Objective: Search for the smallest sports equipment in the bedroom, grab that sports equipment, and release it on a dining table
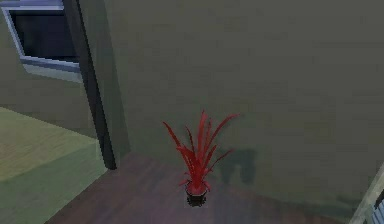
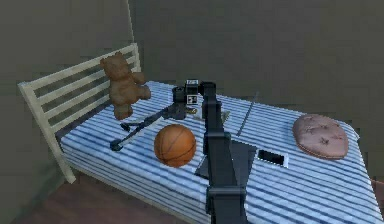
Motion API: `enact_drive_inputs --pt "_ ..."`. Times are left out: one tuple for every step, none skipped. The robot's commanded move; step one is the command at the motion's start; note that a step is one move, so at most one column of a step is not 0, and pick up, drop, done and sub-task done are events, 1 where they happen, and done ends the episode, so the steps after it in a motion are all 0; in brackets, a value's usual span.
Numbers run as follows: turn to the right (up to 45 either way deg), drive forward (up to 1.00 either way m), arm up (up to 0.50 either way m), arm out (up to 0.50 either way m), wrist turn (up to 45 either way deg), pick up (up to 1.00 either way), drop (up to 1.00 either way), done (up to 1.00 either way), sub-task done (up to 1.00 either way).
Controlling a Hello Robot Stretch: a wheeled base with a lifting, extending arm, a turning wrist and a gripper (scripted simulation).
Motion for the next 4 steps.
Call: enact_drive_inputs --pt "0.0 0.00 0.00 0.00 45.0 0.00 0.00 0.00 0.00" --pt "0.0 0.00 0.00 0.00 27.0 0.00 0.00 0.00 0.00" --pt "0.0 0.00 -0.30 0.00 0.0 0.00 0.00 0.00 0.00" --pt "0.0 0.00 0.00 0.00 0.0 1.00 0.00 0.00 0.00"
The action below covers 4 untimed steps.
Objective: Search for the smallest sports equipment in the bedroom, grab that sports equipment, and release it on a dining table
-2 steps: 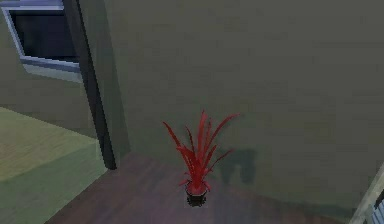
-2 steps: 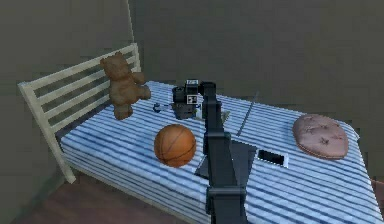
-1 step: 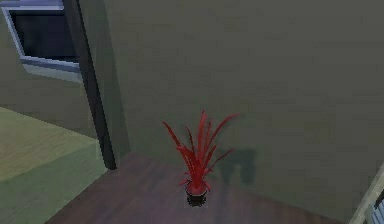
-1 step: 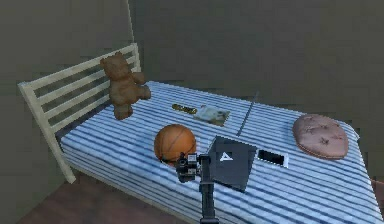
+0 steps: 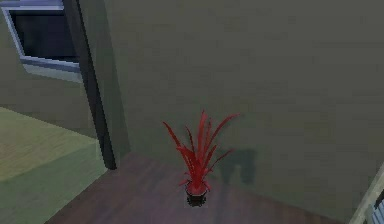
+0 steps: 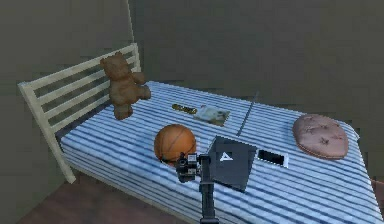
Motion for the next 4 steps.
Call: enact_drive_inputs --pt "0.0 0.00 0.10 0.00 0.0 0.00 0.00 0.00 0.00" --pt "0.0 0.00 0.32 0.00 0.0 0.00 0.00 0.00 0.00" --pt "0.0 0.00 0.00 0.00 -45.0 0.00 0.00 0.00 0.00" --pt "0.0 0.00 0.00 0.00 -45.0 0.00 0.00 0.00 0.00"
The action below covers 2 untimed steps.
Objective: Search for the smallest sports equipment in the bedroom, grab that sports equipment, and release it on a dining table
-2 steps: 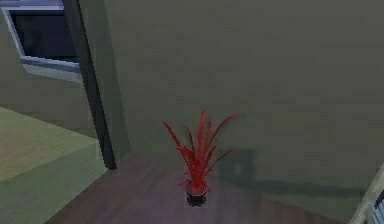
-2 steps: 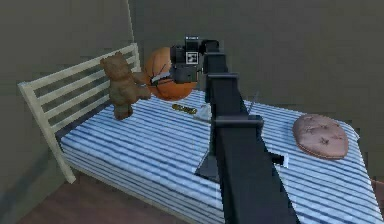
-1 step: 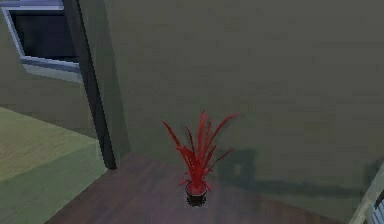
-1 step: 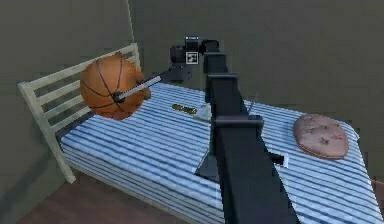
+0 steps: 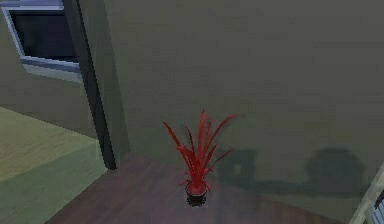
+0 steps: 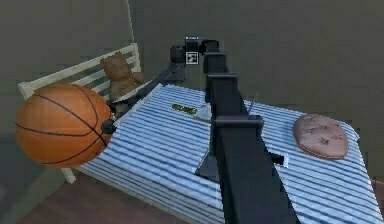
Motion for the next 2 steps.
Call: enact_drive_inputs --pt "0.0 0.00 0.00 0.00 -21.0 0.00 0.00 0.00 0.00" --pt "0.0 0.00 0.00 -0.42 0.0 0.00 0.00 0.00 0.00"
